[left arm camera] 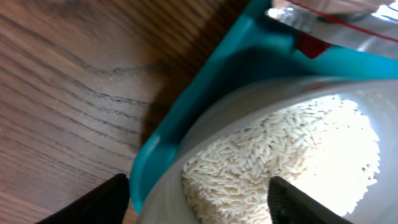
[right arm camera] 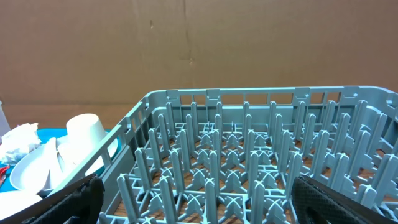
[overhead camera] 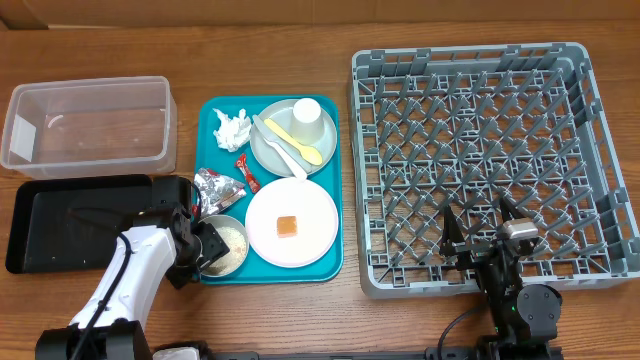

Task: Sort waste into correct bins and load items into the dishwasher rack
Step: 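Close the left gripper on the white bowl's rim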

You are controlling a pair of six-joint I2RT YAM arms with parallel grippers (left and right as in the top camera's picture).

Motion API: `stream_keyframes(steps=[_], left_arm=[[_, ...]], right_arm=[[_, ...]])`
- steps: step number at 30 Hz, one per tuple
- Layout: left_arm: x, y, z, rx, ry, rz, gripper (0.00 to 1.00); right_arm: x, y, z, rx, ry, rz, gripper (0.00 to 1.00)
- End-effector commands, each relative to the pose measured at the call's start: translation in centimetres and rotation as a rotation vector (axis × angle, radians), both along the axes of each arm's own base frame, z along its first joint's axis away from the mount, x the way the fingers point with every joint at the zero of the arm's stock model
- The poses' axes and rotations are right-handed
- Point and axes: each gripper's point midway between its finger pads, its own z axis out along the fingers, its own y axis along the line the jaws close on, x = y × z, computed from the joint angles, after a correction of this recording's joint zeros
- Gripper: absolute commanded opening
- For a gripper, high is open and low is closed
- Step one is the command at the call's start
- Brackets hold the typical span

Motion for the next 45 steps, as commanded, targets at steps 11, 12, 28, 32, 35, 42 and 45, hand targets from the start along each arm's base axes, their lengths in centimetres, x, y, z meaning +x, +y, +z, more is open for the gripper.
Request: stream_keyframes(steps=[11, 12, 28, 32, 35, 42, 45], left_arm=[[0.0, 0.1, 0.3, -0.001, 0.009, -0.005, 0.48], [0.0, 0.1, 0.3, -0.001, 0.008, -0.006, 0.46], [0.6, 0.2, 1.8, 0.003, 0.012, -0.021, 0.06], [0.9, 0.3, 2.5, 0.007, 0.013, -0.024, 0.05], [0.9, 0.3, 2.7, 0.006, 0.014, -0.024, 0.04], [0.9, 0.3, 2.7, 0.006, 0.016, -0.024, 0.04], [0.8, 0.3, 2.8, 0.006, 0.020, -0.024, 0.04]], right_arm=[[0.0, -0.3, -0.1, -0.004, -0.006, -0.013, 1.00], [0.0, -0.3, -0.2, -0.004, -0.006, -0.014, 1.00], [0.0, -0.3, -0.2, -0.004, -0.006, -0.013, 1.00], [0.0, -0.3, -0.1, -0.004, -0.006, -0.014, 1.00], [0.0, -0.3, -0.2, -0.004, -0.006, -0.013, 1.00], [0.0, -0.3, -0.2, -0.004, -0.006, -0.013, 1.00], [0.0, -0.3, -0.2, -0.004, -0.006, -0.013, 1.00]])
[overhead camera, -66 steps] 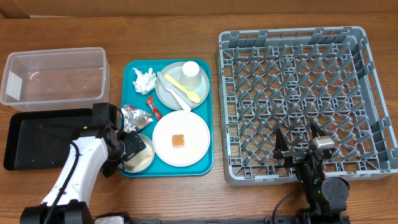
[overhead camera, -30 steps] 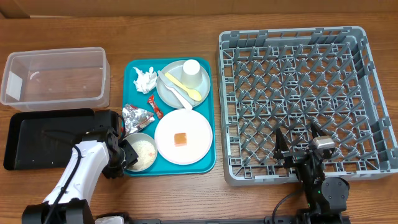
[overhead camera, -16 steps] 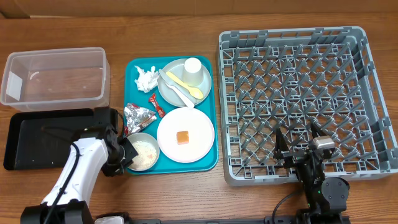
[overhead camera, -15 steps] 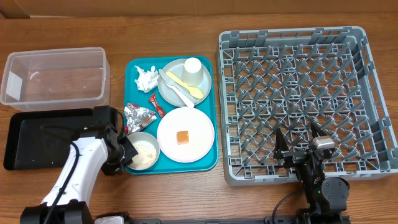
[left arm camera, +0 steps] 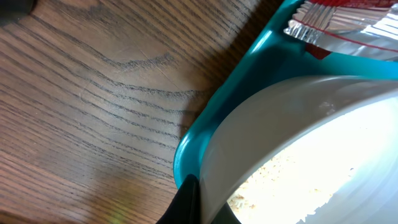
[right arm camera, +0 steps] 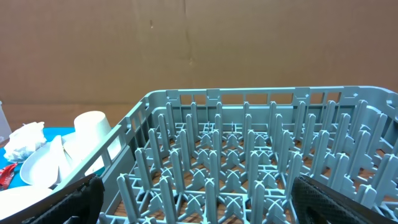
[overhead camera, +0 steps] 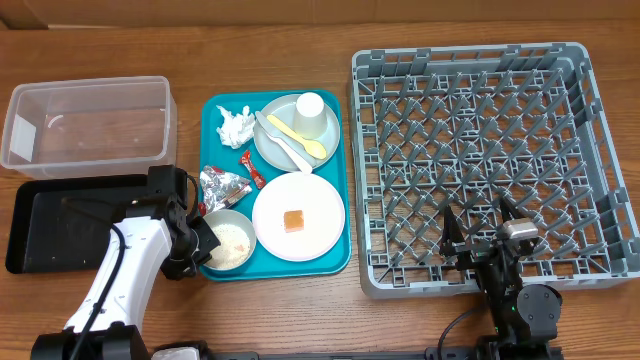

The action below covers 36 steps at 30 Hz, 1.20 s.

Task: Sort waste into correct bins and load items into the dishwasher rack
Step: 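Close the left gripper on the white bowl's rim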

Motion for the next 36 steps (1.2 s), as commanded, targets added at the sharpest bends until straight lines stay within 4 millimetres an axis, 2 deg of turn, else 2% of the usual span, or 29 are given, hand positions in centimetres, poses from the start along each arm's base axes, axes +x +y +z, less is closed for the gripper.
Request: stream_keyframes(steps=[1, 18, 36], left_arm=[[0.8, 0.2, 0.8, 0.008, -0.018, -0.007, 0.04], [2.2, 0.2, 4.3, 0.002, -0.042, -0.018, 0.04], [2.1, 0.1, 4.4, -0.004, -0.039, -0.022, 0.04]], right_arm=[[0.0, -0.3, -0.2, -0.004, -0.006, -0.013, 1.00], [0.0, -0.3, -0.1, -0.004, -0.006, -0.014, 1.00], [0.0, -0.3, -0.1, -0.004, -0.006, -0.014, 1.00]])
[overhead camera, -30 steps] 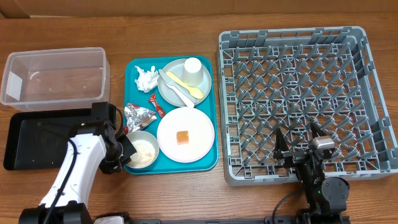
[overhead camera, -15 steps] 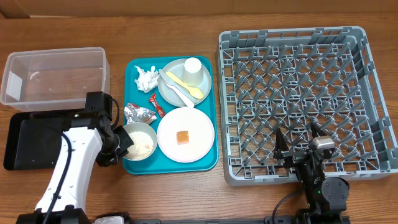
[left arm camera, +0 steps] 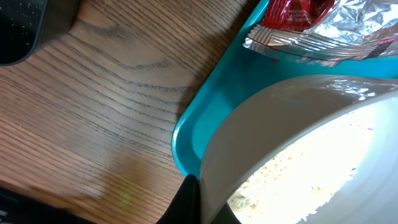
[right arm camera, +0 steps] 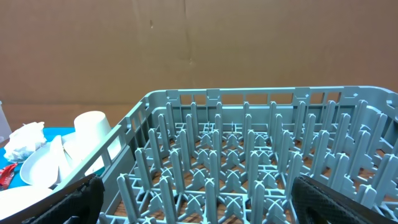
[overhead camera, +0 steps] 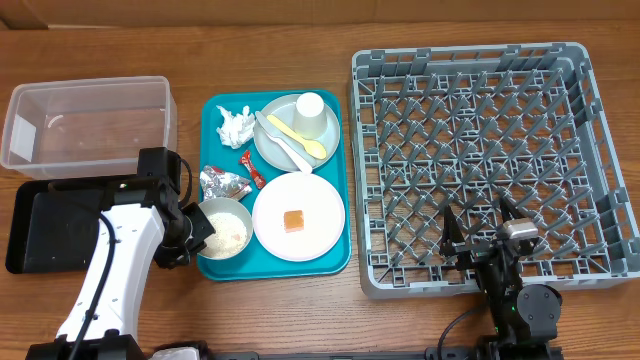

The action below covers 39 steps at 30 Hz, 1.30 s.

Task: Sort waste into correct bins and load items into the dishwasher rack
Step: 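Close the left gripper on the white bowl's rim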

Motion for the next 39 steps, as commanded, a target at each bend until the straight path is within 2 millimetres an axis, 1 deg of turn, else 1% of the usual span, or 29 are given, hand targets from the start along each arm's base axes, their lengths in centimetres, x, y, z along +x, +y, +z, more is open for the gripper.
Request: stream_keyframes(steps=[1, 11, 28, 34, 39], left_arm=[[0.8, 0.0, 0.8, -0.005, -0.034, -0.014, 0.04], [1.7, -0.3, 1.4, -0.021, -0.065, -0.026, 0.04], [1.7, -0.3, 1.4, -0.023, -0.065, -0.044, 0.04], [1.7, -0.2, 1.2, -0.016, -0.065, -0.045, 0.04], [1.5, -0.3, 0.4, -0.017, -0.062, -0.045, 0.04]], right_arm=[[0.0, -0.3, -0.1, -0.003, -0.006, -0.013, 1.00], [0.0, -0.3, -0.1, -0.003, -0.006, -0.013, 1.00], [0.0, -0.3, -0.1, -0.003, -0.006, -0.013, 1.00], [0.0, -0.3, -0.1, -0.003, -0.006, -0.013, 1.00], [0.0, -0.3, -0.1, -0.003, -0.006, -0.013, 1.00]])
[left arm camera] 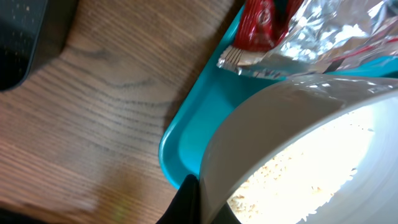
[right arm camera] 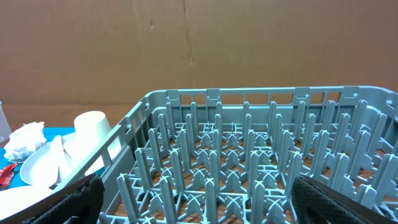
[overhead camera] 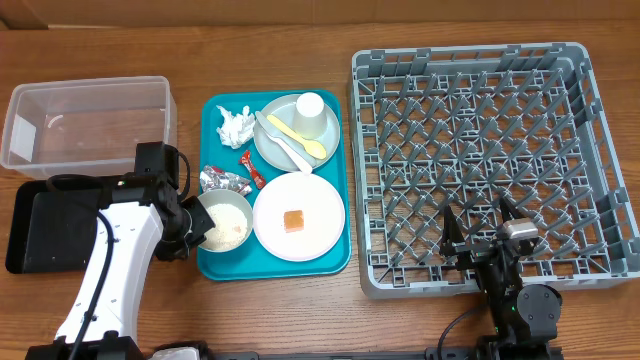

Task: Sort waste into correct bins and load items into the dishwasher rack
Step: 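Close the left gripper on the white bowl's rim, then lift the white bowl with the left gripper off the teal tray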

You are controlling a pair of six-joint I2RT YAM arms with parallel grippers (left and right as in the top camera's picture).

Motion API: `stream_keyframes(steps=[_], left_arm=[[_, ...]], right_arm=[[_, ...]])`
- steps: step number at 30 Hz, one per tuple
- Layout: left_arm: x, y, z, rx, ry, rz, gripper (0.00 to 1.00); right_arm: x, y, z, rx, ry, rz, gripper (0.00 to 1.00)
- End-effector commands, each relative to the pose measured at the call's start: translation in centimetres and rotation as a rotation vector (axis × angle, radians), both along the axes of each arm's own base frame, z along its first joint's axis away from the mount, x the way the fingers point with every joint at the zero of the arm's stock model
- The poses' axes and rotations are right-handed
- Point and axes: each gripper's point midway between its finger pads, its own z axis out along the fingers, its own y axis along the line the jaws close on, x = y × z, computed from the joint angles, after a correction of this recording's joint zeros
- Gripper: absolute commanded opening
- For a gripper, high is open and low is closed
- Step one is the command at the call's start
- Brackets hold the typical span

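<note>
My left gripper (overhead camera: 193, 222) is shut on the rim of a white bowl of rice (overhead camera: 224, 222), held tilted over the left part of the teal tray (overhead camera: 336, 262). In the left wrist view the bowl (left arm camera: 298, 143) fills the right side, above the tray's edge (left arm camera: 186, 140). A foil wrapper (overhead camera: 222, 179) lies just behind the bowl. On the tray are a white plate with a brown cube (overhead camera: 297, 217), a plate with cup and cutlery (overhead camera: 293, 132), and a crumpled napkin (overhead camera: 234, 127). My right gripper (overhead camera: 482, 243) stands open at the grey dishwasher rack's (overhead camera: 480, 160) near edge.
A clear plastic bin (overhead camera: 88, 123) stands at the far left, with a black bin (overhead camera: 60, 222) in front of it, beside my left arm. A red sauce packet (overhead camera: 250, 169) lies by the foil wrapper. Bare wooden table (overhead camera: 260, 320) runs along the front.
The left gripper has carried the bowl a little farther back and tilted it more, close against the foil wrapper. The right arm has not moved.
The left gripper stood open around the rice bowl's rim at the tray's front-left corner. It then shut on the rim, and the tray sat shifted slightly right. Afterwards the bowl was raised and tilted, and now sits farther back over the tray.
</note>
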Motion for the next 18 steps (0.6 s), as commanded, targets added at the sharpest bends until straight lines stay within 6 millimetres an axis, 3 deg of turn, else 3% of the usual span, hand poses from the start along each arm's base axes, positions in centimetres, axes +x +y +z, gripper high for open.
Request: stream_keyframes(steps=[1, 18], left_arm=[[-0.20, -0.14, -0.48, -0.007, -0.001, -0.018, 0.04], [0.28, -0.13, -1.15, -0.006, -0.022, -0.020, 0.04]], right_arm=[[0.03, -0.27, -0.14, -0.004, -0.006, -0.013, 1.00], [0.03, -0.27, -0.15, -0.004, -0.006, -0.013, 1.00]])
